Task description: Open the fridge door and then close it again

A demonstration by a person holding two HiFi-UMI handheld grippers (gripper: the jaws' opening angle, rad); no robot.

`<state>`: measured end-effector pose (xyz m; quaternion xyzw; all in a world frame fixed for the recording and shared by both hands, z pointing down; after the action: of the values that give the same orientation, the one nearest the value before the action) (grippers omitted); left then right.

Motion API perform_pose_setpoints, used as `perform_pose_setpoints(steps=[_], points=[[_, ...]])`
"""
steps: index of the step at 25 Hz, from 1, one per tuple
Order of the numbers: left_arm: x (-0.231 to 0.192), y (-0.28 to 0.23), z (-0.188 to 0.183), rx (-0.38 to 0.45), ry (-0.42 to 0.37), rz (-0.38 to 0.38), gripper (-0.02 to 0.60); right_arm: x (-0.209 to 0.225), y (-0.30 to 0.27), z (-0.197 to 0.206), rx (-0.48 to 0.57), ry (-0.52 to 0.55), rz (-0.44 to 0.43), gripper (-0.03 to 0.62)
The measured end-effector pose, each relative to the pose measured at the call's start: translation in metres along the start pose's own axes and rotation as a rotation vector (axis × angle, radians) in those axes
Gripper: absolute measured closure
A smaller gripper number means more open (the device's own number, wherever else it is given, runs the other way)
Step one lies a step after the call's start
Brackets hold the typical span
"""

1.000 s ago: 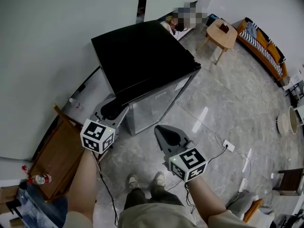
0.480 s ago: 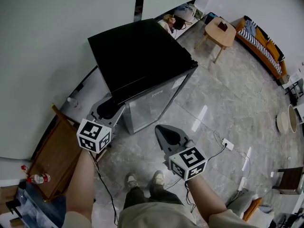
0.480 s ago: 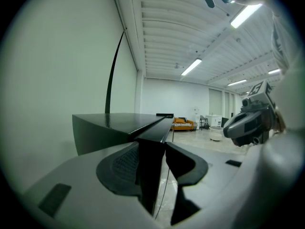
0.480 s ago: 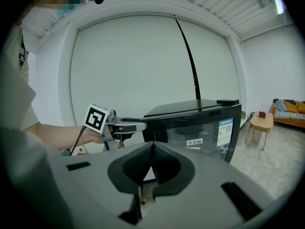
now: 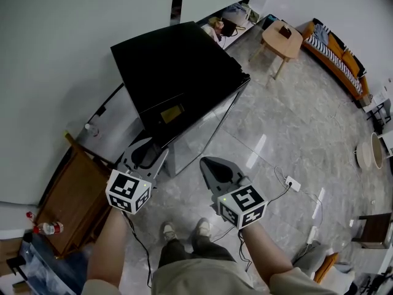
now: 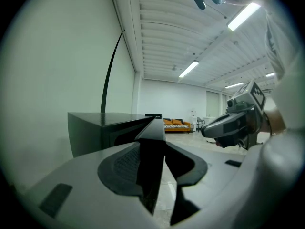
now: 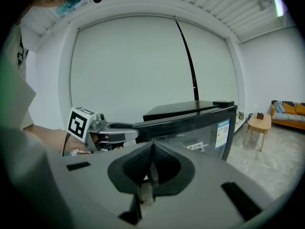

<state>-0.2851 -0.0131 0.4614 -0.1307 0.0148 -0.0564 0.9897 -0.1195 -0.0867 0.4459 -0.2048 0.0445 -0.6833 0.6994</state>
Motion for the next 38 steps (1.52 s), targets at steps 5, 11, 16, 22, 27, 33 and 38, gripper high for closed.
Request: perform_pose_setpoints(steps=[5, 11, 16, 22, 27, 33, 38], points=[[0.02, 0.009, 0.001, 0.0, 0.014, -0.016, 0.419, -0.003, 0.023, 0.009, 0.005, -0.017, 0.026, 0.597], [0.05, 0.019, 0.003, -0.022, 0.024, -0.013, 0.422, -0.006, 0.05, 0.023, 0.005, -0.03, 0.058, 0.597], [0.076, 0.025, 0.003, -0.028, 0.021, 0.009, 0.422, -0.005, 0.074, 0.028, 0.014, -0.033, 0.086, 0.597], [0.101, 0.031, 0.004, -0.049, 0.018, 0.046, 0.428, -0.005, 0.098, 0.037, 0.018, -0.042, 0.116, 0.597], [0.125, 0.033, 0.005, -0.06, 0.006, 0.08, 0.442, -0.002, 0.116, 0.042, 0.03, -0.055, 0.147, 0.597], [0.149, 0.032, 0.004, -0.071, 0.009, 0.129, 0.508, 0.002, 0.135, 0.047, 0.043, -0.071, 0.187, 0.597], [0.171, 0.029, 0.003, -0.076, 0.006, 0.155, 0.518, 0.007, 0.15, 0.052, 0.047, -0.085, 0.214, 0.597]])
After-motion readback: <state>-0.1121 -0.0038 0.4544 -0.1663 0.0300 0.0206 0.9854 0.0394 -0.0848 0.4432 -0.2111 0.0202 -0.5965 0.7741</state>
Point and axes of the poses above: the fingertips, and each gripper's own axes: y backward along the fingers, x to its right, z out of its underside, the point moved 6 cm from there along y, backward along the fingers, and after that the axes turned 10 degrees about -z, right-handed, at the moved point
